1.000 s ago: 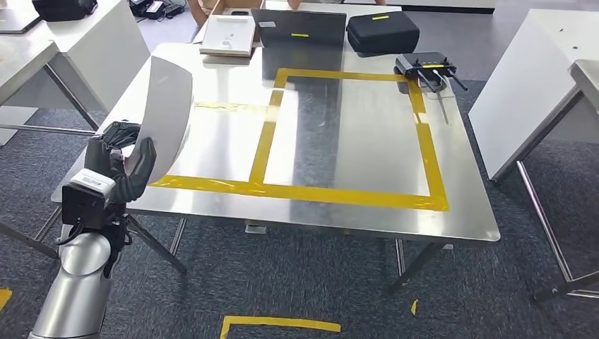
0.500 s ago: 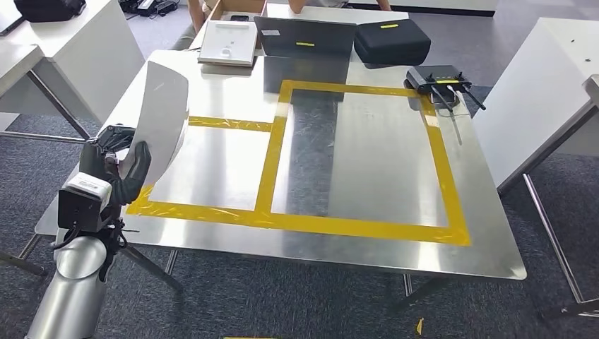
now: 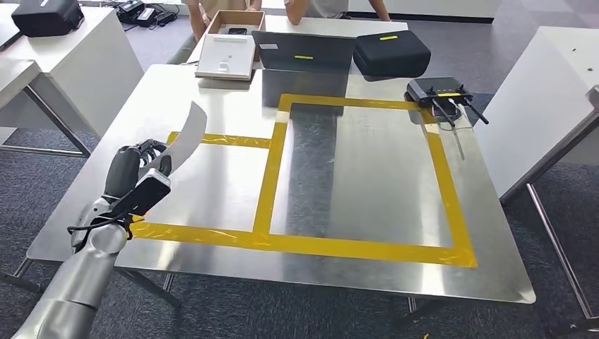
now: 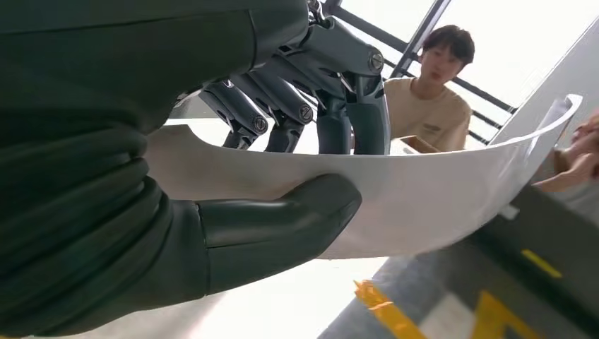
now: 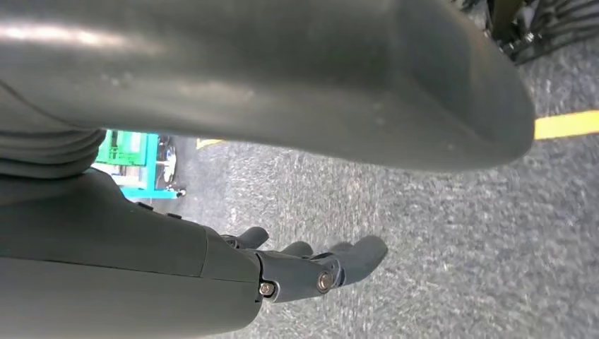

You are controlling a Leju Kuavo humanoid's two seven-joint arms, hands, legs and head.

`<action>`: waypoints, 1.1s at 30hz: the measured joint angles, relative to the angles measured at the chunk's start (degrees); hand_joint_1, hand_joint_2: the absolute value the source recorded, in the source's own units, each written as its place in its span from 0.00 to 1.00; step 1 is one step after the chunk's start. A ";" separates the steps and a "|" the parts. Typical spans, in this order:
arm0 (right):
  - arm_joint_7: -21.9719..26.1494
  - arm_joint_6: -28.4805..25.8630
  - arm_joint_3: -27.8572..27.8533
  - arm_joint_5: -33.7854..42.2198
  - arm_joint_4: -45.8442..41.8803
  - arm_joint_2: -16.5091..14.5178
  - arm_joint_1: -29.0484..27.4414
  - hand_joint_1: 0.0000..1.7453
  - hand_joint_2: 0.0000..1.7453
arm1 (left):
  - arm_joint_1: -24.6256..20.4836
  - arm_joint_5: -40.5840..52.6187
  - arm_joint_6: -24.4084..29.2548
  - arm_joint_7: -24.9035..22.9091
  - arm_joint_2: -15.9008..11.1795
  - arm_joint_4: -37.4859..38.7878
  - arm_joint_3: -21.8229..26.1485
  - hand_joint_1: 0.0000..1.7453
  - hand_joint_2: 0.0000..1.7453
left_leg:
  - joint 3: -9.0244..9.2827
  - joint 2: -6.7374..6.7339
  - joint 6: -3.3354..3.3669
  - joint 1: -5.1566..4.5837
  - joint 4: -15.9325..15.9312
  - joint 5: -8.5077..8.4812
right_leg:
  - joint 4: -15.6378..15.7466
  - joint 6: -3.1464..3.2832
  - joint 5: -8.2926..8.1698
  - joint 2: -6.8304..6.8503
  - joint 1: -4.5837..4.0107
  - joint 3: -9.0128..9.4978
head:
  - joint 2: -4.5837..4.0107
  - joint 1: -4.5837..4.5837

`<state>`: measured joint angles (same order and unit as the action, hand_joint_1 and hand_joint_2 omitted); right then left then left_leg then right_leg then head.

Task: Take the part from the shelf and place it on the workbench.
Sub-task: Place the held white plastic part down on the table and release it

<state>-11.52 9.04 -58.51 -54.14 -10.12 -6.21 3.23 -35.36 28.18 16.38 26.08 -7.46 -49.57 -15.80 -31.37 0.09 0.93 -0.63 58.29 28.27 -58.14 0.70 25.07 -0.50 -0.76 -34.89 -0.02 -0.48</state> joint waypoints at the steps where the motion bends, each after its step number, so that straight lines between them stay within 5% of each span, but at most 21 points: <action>1: -0.02 0.08 0.01 -0.11 0.00 0.01 0.01 0.00 0.00 | -1.28 1.47 1.32 0.54 -0.36 3.57 -0.17 1.00 1.00 | 0.13 -0.10 -0.08 0.03 -0.24 -0.01 | -0.02 0.11 0.08 -0.11 -0.04 -0.02 | 0.00 -0.06; 4: -0.04 0.48 0.05 -0.67 0.00 0.13 -0.07 0.00 0.00 | -3.95 7.06 5.48 0.26 -1.00 12.70 -1.55 1.00 1.00 | 0.36 -0.23 -0.30 0.02 -0.64 -0.02 | -0.02 0.41 0.24 -0.26 -0.05 -0.05 | 0.00 -0.12; 8: -0.05 1.03 0.19 -1.33 0.00 0.30 -0.06 0.00 0.00 | -4.76 13.27 9.20 -1.47 -1.33 20.33 -4.73 0.00 1.00 | 0.49 -0.23 -0.59 0.02 -0.92 -0.06 | -0.02 0.57 0.34 -0.24 -0.04 -0.05 | 0.00 -0.12; 10: -0.04 1.05 0.21 -1.41 0.00 0.46 -0.06 0.00 0.00 | -4.81 14.44 10.08 -2.14 -1.33 22.70 -5.92 0.00 1.00 | 0.51 -0.22 -0.71 0.03 -0.97 -0.09 | -0.02 0.60 0.35 -0.23 -0.04 -0.04 | 0.00 -0.12; 14: -0.05 1.00 0.19 -1.36 0.00 0.68 -0.07 0.00 0.00 | -4.89 15.17 10.67 -2.58 -1.23 25.55 -7.37 0.00 0.00 | 0.51 -0.21 -0.78 0.06 -0.98 -0.13 | -0.02 0.62 0.32 -0.23 0.00 -0.04 | 0.00 -0.11; 27: -0.06 -0.02 0.11 -0.50 0.00 0.68 -0.19 0.00 0.00 | -7.00 13.41 15.98 -2.32 0.30 27.82 -8.17 0.00 0.00 | 0.50 -0.14 -0.81 -0.07 -0.91 -0.16 | -0.02 0.60 0.25 -0.18 0.18 0.00 | 0.00 -0.11; 33: -0.05 -0.75 -0.03 -0.39 0.01 0.51 -0.31 0.00 0.00 | -7.78 8.69 19.27 0.75 0.47 17.66 -5.91 0.00 0.00 | 0.90 -0.27 0.43 0.07 -2.19 -1.40 | -0.53 -0.48 0.72 -0.05 0.27 -0.22 | 0.00 -0.08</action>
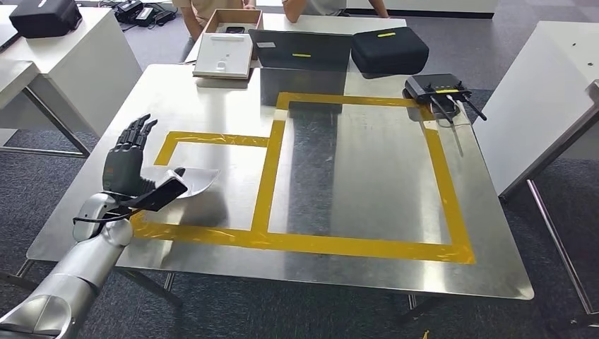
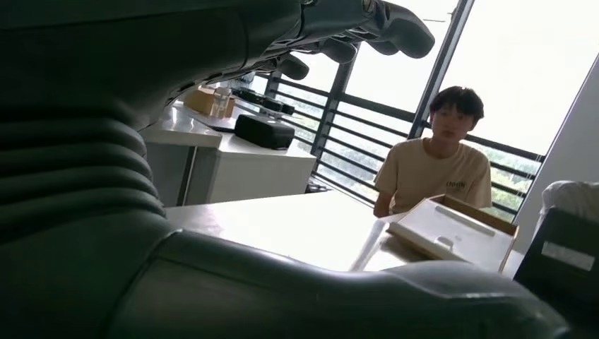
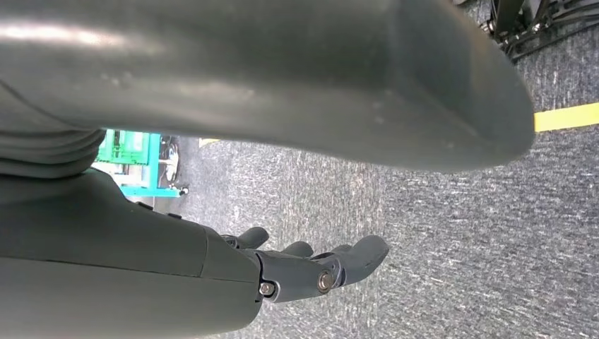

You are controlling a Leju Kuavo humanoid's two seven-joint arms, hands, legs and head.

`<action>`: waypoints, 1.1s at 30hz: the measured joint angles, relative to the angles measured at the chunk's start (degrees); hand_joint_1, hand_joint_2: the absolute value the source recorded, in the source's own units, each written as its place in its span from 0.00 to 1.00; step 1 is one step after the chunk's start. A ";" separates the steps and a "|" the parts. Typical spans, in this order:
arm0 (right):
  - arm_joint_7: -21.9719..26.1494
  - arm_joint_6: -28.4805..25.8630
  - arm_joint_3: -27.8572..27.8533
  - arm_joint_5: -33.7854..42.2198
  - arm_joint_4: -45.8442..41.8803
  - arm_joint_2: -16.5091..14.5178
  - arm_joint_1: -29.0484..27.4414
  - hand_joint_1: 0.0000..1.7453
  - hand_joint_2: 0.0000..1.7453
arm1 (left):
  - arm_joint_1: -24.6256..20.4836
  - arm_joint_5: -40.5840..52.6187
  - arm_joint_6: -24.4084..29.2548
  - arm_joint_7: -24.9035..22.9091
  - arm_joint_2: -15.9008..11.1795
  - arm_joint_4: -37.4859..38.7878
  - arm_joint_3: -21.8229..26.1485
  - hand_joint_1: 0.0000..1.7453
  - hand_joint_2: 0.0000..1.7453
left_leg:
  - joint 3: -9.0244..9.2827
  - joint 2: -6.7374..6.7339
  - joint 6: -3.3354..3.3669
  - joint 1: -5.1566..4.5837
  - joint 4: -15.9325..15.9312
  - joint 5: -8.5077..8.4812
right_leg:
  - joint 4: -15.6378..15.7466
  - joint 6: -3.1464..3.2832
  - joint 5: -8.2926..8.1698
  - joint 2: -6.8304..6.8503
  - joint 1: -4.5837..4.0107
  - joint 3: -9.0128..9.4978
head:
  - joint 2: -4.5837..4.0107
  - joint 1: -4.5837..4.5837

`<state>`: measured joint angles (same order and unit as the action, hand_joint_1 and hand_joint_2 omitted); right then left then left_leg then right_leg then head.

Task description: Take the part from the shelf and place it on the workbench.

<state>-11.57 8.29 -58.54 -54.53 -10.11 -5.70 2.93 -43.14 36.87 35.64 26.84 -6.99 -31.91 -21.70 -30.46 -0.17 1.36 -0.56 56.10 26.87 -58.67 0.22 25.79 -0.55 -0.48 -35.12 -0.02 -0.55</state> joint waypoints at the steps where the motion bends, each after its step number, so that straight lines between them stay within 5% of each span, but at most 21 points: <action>1: 0.01 -0.12 -0.01 0.00 0.00 -0.02 -0.01 0.00 0.00 | 0.16 -0.33 -0.36 -0.24 -0.03 -2.67 0.24 0.00 0.00 | 0.16 -0.13 0.13 0.28 -0.59 -0.50 | -1.99 -0.26 1.39 0.01 0.01 -0.83 | 0.00 0.03; 4: -0.01 -0.30 -0.07 0.00 0.01 -0.06 -0.10 0.00 0.00 | 1.57 -1.79 -1.43 -0.36 -0.08 -10.62 0.97 0.00 0.00 | -0.32 -0.34 0.20 0.67 -0.60 -0.87 | -12.70 -1.20 6.88 0.07 0.80 -5.46 | 0.00 0.07; 5: -0.02 -0.31 -0.09 0.00 0.01 -0.06 -0.15 0.00 0.00 | 2.35 -2.25 -1.78 -0.34 -0.08 -13.06 1.09 0.00 0.00 | -0.60 -0.37 0.08 0.82 -0.29 -0.84 | -15.00 -1.54 7.53 0.10 1.15 -6.39 | 0.00 0.07; 7: -0.06 -0.32 -0.15 0.00 0.00 -0.05 -0.20 0.00 0.00 | 4.10 -2.82 -2.30 -0.31 -0.09 -18.08 1.18 0.00 0.00 | -1.29 -0.35 -0.50 1.39 0.67 -0.63 | -13.02 -2.42 5.69 0.22 1.95 -5.02 | 0.00 0.07; 9: -0.10 -0.35 -0.25 -0.01 0.01 -0.09 -0.11 0.00 0.00 | 5.48 -2.79 -2.38 -0.41 -0.12 -22.26 1.24 0.00 0.00 | -2.22 -0.24 -1.70 1.99 2.25 -0.06 | -5.56 -3.44 2.88 0.17 2.57 -1.01 | 0.00 0.13; 11: 0.17 -0.36 -0.33 -0.02 0.04 -0.25 0.01 0.00 0.00 | 6.57 -2.39 -2.25 -0.63 -0.30 -25.74 1.38 0.00 0.00 | -3.05 -0.03 -2.91 2.09 3.55 0.35 | -2.10 -3.01 2.20 -0.22 2.61 0.62 | 0.00 0.20; 14: 0.58 -0.36 -0.43 -0.07 0.05 -0.33 0.01 0.00 0.00 | 8.04 -1.84 -2.07 -0.95 -0.46 -29.48 1.50 0.00 0.00 | -3.40 0.21 -4.06 2.14 3.53 -0.03 | -2.42 -1.05 1.84 -0.32 2.40 -0.10 | 0.00 0.24; 17: 0.60 -0.36 -0.45 -0.09 0.05 -0.34 0.08 0.00 0.00 | 8.96 -1.75 -2.07 -1.23 -0.71 -31.27 1.55 0.00 0.00 | -4.82 0.16 -4.52 2.22 6.15 2.67 | -2.20 0.31 0.91 -0.14 2.40 -0.89 | 0.00 0.22; 20: 0.60 -0.36 -0.45 -0.09 0.05 -0.35 0.08 0.00 0.00 | 9.11 -1.75 -2.07 -1.26 -0.77 -31.67 1.55 0.00 0.00 | -5.63 0.15 -4.55 2.16 8.16 4.44 | -2.13 0.59 0.64 -0.12 2.35 -1.17 | 0.00 0.20; 22: 0.60 -0.36 -0.47 -0.09 0.05 -0.34 0.06 0.00 0.00 | 9.45 -1.74 -2.08 -1.30 -0.81 -32.27 1.55 0.00 0.00 | -7.18 0.15 -4.28 1.98 13.63 7.27 | -2.13 0.83 -0.11 -0.03 1.98 -2.11 | 0.00 0.21; 24: 0.60 -0.37 -0.51 -0.10 0.05 -0.34 0.06 0.00 0.00 | 10.04 -1.35 -2.20 -1.50 -0.85 -33.37 1.55 0.00 0.00 | -5.22 0.17 -3.11 1.41 14.37 8.37 | -2.13 1.09 -1.63 0.04 1.23 -3.83 | 0.00 0.23; 27: 0.58 -0.37 -0.63 -0.16 0.05 -0.58 0.11 0.00 0.00 | 10.50 0.48 -2.38 -2.36 -0.78 -35.26 1.55 0.00 0.00 | 1.75 0.15 -1.09 0.10 3.65 5.83 | -1.84 0.70 -3.33 0.08 1.00 -4.74 | 0.00 0.23; 31: 0.60 -0.30 -0.86 -0.33 0.05 -0.61 0.05 0.00 0.00 | 11.41 2.56 -2.74 -3.70 -0.53 -36.77 1.54 0.00 0.00 | 1.38 0.07 -0.20 -0.56 1.90 3.16 | -0.64 -1.04 -4.71 0.16 1.64 -4.70 | 0.00 -0.16; 33: 0.45 -0.27 -0.89 -0.39 0.08 -0.66 0.00 0.00 0.00 | 11.96 2.88 -2.89 -3.92 -0.32 -37.37 1.51 0.00 0.00 | 0.32 -0.05 0.33 -0.22 1.25 1.26 | -2.91 -1.53 -1.13 0.18 1.58 -5.79 | 0.00 -0.07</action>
<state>-11.13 8.02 -59.42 -54.93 -10.03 -6.35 2.93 -31.18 39.75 32.76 22.92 -7.31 -69.28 -20.19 -30.14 -0.23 1.69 -0.77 57.35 28.13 -61.58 -1.31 24.66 -0.37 1.10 -40.91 -0.02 -0.63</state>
